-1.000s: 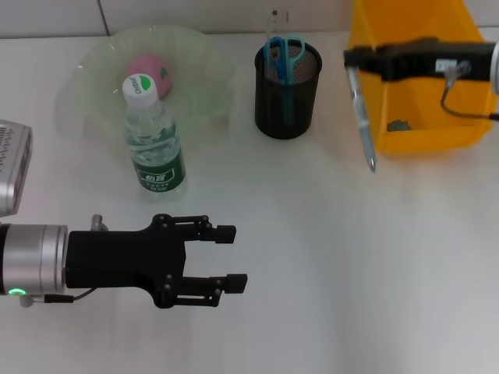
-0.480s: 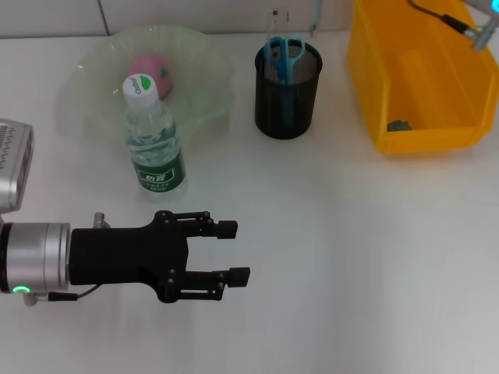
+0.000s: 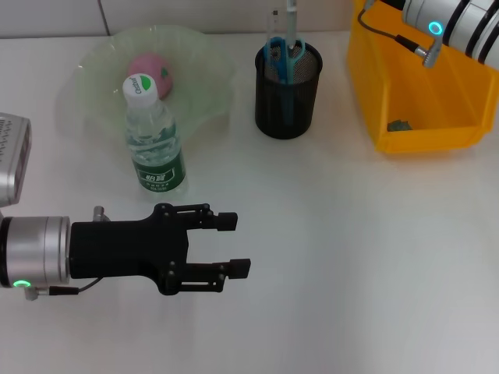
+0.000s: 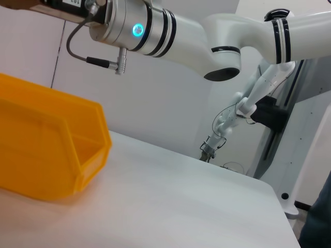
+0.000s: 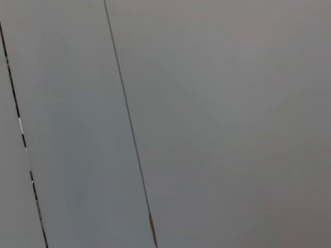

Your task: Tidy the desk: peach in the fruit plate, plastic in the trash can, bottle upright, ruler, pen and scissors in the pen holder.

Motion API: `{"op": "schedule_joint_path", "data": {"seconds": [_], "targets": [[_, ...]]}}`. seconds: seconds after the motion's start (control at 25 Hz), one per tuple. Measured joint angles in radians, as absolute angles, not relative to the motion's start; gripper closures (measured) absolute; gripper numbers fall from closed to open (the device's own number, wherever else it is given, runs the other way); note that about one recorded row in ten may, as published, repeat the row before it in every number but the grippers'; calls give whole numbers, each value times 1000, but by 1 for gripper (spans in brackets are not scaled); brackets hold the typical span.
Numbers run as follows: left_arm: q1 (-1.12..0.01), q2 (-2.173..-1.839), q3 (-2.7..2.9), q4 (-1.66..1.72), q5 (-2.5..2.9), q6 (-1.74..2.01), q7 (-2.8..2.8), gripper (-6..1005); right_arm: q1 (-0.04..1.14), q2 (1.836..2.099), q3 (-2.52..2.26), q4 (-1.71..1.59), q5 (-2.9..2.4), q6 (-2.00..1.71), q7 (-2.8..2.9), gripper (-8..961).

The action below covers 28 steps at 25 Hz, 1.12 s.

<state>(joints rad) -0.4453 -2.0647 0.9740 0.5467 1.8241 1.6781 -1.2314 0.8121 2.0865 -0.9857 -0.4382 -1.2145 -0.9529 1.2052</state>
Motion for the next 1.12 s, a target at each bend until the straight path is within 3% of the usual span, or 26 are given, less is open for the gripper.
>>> {"op": "schedule_joint_path", "data": {"seconds": [0.24,0.36,0.52,0.76,1.0,1.12], "targets": [[-448,-2066,974,545,1824,1678,-1232,262,802,2086,-985,-432,-1212,-958,1202,804],[-449,-2068,974,545,1822,1680,-1232,261,787,2083,-985,-436,-1212,-979,1208,595],[-444,-2068,974,545,1819,1689,-1229,260,748,2073,-987,-460,-1222,-1084,1245,559],[-419,-2060,949,545,1808,1721,-1223,259,534,2032,-980,-606,-1409,-1513,1358,500],[-367,-2051,905,544,1808,1740,-1189,257,406,2009,-976,-632,-1565,-1762,1302,440],[-338,-2050,901,544,1808,1736,-1171,257,361,2004,-975,-618,-1645,-1867,1273,308]]}}
